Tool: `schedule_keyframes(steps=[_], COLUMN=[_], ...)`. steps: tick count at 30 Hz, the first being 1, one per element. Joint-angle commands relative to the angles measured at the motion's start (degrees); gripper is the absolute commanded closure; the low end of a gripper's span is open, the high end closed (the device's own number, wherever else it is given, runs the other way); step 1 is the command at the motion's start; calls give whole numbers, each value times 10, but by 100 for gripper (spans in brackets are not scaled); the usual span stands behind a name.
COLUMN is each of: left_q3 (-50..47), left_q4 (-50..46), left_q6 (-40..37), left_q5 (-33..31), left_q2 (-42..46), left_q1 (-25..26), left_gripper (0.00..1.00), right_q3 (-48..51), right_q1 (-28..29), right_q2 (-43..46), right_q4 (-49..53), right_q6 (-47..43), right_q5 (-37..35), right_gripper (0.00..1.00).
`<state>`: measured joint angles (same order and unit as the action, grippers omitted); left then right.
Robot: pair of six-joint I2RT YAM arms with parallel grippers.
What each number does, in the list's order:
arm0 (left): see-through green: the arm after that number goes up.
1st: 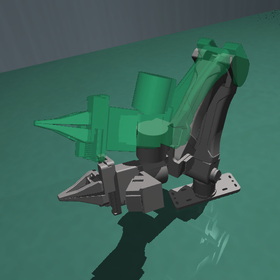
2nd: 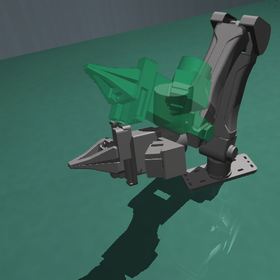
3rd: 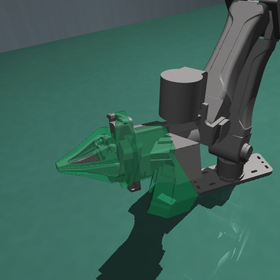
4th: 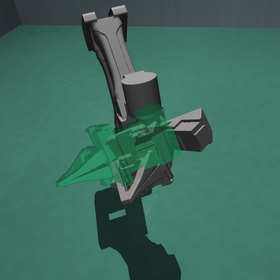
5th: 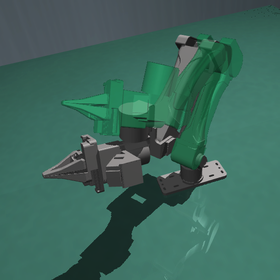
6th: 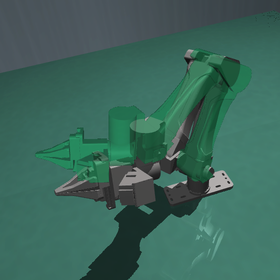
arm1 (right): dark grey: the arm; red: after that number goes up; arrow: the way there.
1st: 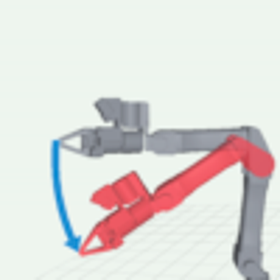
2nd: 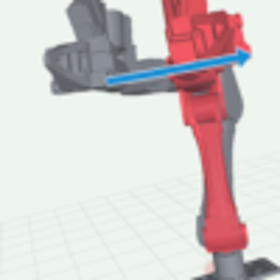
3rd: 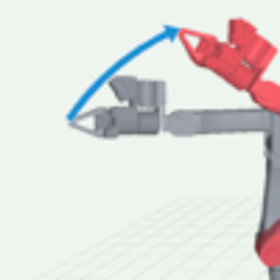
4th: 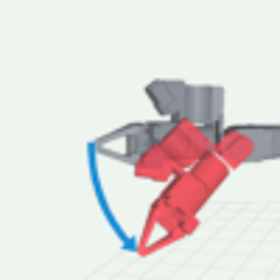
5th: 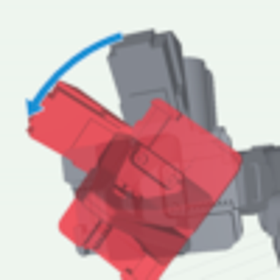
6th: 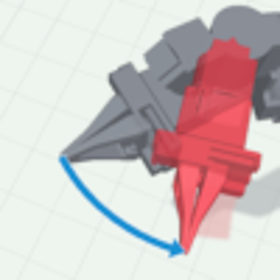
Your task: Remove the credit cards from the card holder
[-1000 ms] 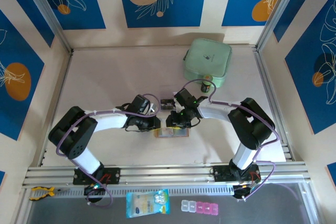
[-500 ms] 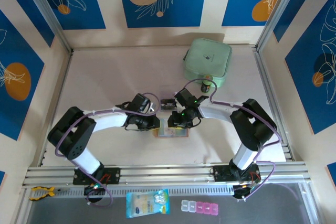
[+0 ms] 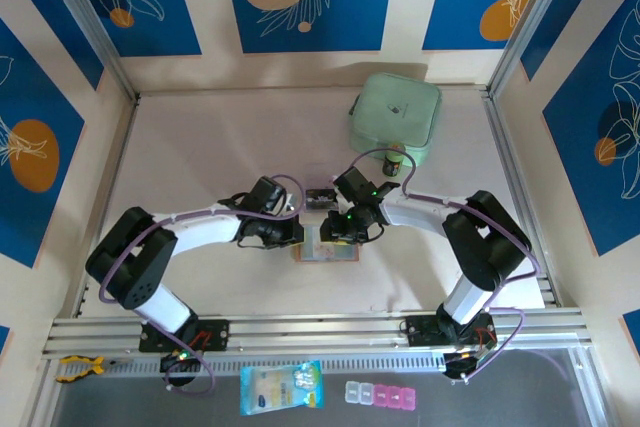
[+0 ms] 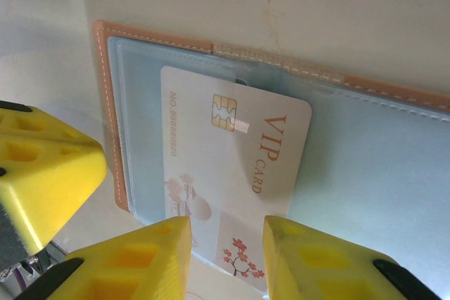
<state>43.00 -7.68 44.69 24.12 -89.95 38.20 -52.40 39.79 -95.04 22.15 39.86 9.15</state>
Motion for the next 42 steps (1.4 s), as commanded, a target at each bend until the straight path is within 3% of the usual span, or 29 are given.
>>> schedule_keyframes(steps=[1, 10, 22, 42], left_q3=[20, 20, 21, 33], left_q4=[22, 47, 0, -25], left_q6=[14, 27, 3, -9], left_q5=[18, 25, -11, -16], left_q2=[-9, -41, -49, -58], left_q1=[12, 25, 25, 24], left_gripper=[94, 97, 100, 100], right_q3=[3, 12, 25, 51], right_q1=[1, -5, -12, -27], right_q2=[21, 25, 16, -12], right_q4=[7, 3, -4, -87], right_q6=[0, 0, 0, 15], right_q5=[1, 2, 0, 68], right_gripper=[67, 67, 63, 65])
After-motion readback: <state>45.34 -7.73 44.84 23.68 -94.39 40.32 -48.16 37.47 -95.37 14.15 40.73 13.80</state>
